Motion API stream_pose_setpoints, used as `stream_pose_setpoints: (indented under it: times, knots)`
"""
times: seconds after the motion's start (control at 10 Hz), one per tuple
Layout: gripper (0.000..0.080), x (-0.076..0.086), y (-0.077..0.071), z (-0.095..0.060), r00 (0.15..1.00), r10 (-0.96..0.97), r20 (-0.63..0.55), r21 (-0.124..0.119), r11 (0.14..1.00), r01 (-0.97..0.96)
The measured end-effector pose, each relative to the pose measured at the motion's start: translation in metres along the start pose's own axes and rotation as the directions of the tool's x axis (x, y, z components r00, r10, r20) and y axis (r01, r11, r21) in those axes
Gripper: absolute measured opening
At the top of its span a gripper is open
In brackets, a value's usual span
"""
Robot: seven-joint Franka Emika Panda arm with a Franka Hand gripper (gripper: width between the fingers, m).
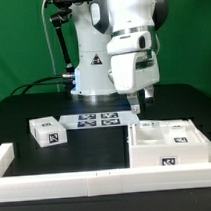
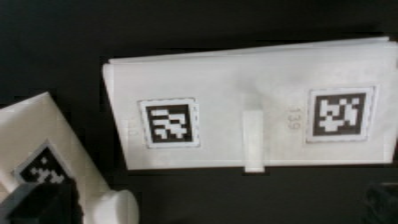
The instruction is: Assemble cabinet
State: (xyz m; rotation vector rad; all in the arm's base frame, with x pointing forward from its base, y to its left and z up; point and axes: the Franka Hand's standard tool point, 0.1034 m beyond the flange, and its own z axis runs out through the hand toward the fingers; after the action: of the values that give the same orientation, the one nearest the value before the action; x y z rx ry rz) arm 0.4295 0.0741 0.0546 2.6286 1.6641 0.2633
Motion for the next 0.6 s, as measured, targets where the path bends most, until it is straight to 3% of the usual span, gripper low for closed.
stream_pose_setpoints:
  times: [0.6]
  knots:
    - [0.0796,0.000,-0.014,0.024,1.000,-0.021,0.003,0.044,0.999,0.021]
